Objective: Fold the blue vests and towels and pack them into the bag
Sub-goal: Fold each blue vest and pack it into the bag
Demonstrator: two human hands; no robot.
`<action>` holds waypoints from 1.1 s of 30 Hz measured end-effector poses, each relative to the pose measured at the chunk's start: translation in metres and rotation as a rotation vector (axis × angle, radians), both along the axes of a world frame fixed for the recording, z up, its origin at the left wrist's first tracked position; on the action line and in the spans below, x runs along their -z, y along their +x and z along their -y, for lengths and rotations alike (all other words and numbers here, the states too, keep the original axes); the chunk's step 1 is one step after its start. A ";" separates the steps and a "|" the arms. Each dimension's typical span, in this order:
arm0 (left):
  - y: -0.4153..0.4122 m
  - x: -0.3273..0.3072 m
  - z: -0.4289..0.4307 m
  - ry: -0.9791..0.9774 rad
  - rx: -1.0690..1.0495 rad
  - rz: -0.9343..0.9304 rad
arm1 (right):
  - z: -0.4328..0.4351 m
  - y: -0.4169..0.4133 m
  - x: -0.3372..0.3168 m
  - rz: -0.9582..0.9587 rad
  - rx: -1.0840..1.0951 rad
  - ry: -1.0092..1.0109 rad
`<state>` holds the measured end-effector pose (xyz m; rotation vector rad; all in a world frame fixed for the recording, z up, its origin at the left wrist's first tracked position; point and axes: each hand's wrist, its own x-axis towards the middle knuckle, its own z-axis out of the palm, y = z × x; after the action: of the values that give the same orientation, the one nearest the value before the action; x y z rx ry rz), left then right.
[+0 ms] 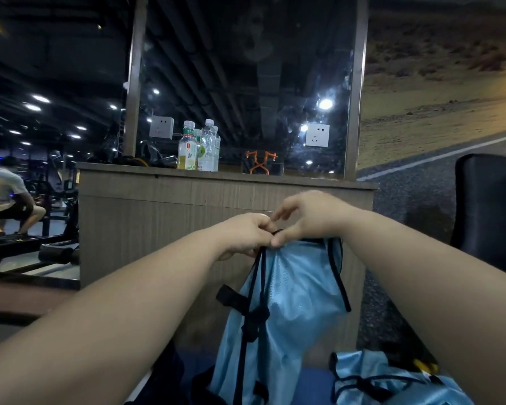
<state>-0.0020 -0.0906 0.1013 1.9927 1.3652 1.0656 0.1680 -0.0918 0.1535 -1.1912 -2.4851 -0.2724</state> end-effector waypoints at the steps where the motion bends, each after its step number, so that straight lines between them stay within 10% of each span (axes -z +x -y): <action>1: 0.001 0.000 0.000 0.001 -0.001 0.006 | -0.003 -0.001 0.004 0.046 0.020 -0.017; 19: -0.006 0.033 -0.005 0.024 -0.180 -0.391 | -0.022 0.031 0.011 -0.204 0.141 0.038; 29: -0.006 0.033 -0.005 -0.077 -0.077 -0.101 | -0.028 0.037 0.030 0.274 0.419 0.302; 33: 0.001 0.032 -0.007 -0.064 -0.056 -0.126 | -0.023 0.022 0.041 0.079 0.103 -0.165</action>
<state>-0.0008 -0.0831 0.0692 2.0149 1.5092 0.9218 0.1898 -0.0688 0.1130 -1.4029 -2.5592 -0.1461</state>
